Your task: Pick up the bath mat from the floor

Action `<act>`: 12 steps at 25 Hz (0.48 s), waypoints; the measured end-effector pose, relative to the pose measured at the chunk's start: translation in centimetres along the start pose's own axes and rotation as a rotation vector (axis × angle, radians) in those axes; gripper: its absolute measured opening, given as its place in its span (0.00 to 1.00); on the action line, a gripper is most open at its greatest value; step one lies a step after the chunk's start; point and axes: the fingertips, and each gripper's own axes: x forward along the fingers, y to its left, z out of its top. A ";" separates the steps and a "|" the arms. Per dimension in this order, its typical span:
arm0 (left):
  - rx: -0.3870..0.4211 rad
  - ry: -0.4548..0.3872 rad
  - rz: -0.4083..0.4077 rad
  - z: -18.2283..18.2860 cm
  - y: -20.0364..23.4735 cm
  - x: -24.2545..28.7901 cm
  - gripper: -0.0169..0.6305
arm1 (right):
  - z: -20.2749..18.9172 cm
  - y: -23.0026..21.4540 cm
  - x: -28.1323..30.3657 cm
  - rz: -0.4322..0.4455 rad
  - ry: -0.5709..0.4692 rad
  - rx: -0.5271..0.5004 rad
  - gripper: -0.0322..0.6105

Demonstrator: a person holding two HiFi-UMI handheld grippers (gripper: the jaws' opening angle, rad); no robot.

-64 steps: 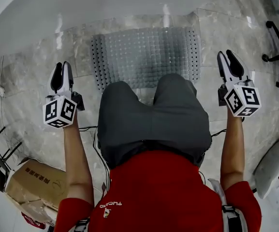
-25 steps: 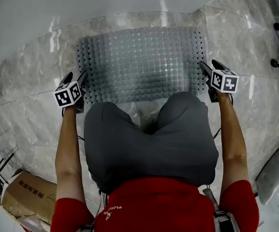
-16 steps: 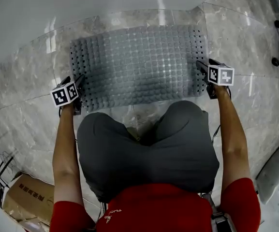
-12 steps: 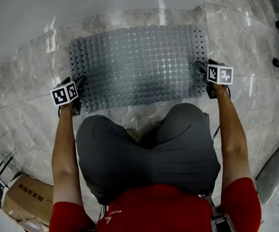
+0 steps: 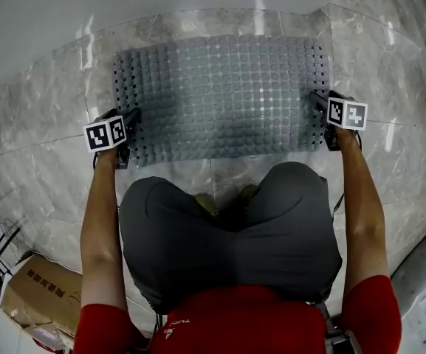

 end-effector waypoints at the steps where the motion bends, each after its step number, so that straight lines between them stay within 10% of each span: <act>1: 0.004 0.003 0.010 -0.1 0.0 0.0 0.55 | 0.0 0.2 0.0 -0.005 0.005 -0.007 0.51; 8: 0.026 0.013 0.031 0.1 -0.2 0.0 0.52 | 0.3 2.2 0.4 -0.004 0.011 -0.036 0.39; 12: 0.058 0.015 -0.007 0.2 -2.0 0.3 0.29 | 0.4 3.6 0.3 0.024 0.016 -0.055 0.21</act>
